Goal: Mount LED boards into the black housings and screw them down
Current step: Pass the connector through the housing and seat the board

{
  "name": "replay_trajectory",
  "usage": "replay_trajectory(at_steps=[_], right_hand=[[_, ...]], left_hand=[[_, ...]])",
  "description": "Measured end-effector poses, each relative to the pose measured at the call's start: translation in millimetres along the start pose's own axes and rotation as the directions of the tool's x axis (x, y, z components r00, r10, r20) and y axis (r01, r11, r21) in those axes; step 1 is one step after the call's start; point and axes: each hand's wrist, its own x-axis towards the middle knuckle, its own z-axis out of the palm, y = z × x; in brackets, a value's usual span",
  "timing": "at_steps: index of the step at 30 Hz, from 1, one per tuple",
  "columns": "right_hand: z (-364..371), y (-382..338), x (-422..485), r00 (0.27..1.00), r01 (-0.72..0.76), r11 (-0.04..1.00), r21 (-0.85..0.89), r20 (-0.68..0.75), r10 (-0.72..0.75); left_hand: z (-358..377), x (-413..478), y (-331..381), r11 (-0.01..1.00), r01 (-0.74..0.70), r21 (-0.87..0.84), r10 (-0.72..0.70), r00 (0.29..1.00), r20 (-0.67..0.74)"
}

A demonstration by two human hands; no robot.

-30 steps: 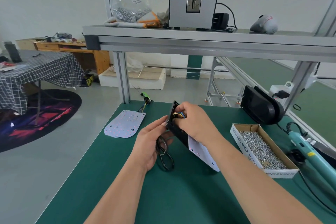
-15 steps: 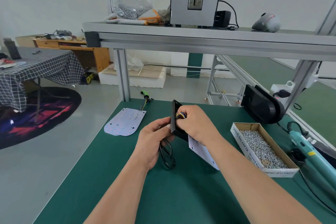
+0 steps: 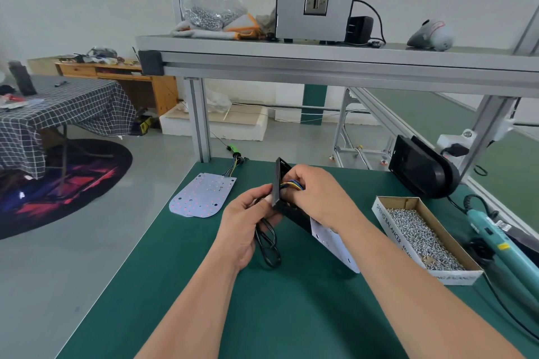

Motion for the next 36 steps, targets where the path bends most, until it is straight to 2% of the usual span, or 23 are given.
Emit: replay_trajectory(at_steps=[4, 9, 13, 17, 22, 25, 27, 29, 32, 36], right_hand=[[8, -1, 0, 0.998, -0.013, 0.999, 0.039, -0.054, 0.015], [7, -2, -1, 0.997, -0.042, 0.958, 0.284, 0.07, 0.023], [1, 1, -2, 0.988, 0.024, 0.989, 0.148, 0.148, -0.046], [-4, 6, -11, 0.984, 0.012, 0.979, 0.203, 0.17, -0.048], [-4, 24, -26, 0.994, 0.03, 0.94, 0.341, 0.089, -0.064], [-3, 38, -33, 0.987, 0.119, 0.933, 0.34, -0.143, -0.073], [-1, 45, -33, 0.973, 0.129, 0.951, 0.28, -0.223, -0.066], [-2, 49, -27, 0.986, 0.042, 0.963, 0.266, -0.164, 0.003], [-2, 54, -19, 0.996, -0.061, 0.94, 0.337, -0.039, 0.079], [1, 65, -22, 0.988, -0.137, 0.845, 0.518, 0.014, 0.152]], left_hand=[[-2, 1, -2, 1.0, -0.005, 0.029, 0.005, 1.0, -0.002], [-4, 3, -3, 1.0, -0.006, -0.017, 0.005, 1.0, -0.016], [-6, 4, -4, 1.0, 0.014, -0.001, -0.014, 0.999, -0.036], [-6, 5, -5, 0.999, 0.036, -0.013, -0.036, 0.999, -0.021], [-4, 4, -5, 0.999, 0.027, 0.026, -0.027, 1.0, 0.012], [-3, 5, -7, 0.999, 0.039, 0.0, -0.039, 0.999, 0.007], [0, 5, -7, 0.999, 0.045, -0.015, -0.045, 0.999, 0.004], [3, 4, -8, 0.999, 0.052, -0.016, -0.052, 0.998, 0.02], [7, 3, -10, 0.996, 0.07, -0.051, -0.067, 0.996, 0.065], [11, 3, -12, 0.996, 0.077, -0.042, -0.074, 0.995, 0.068]])
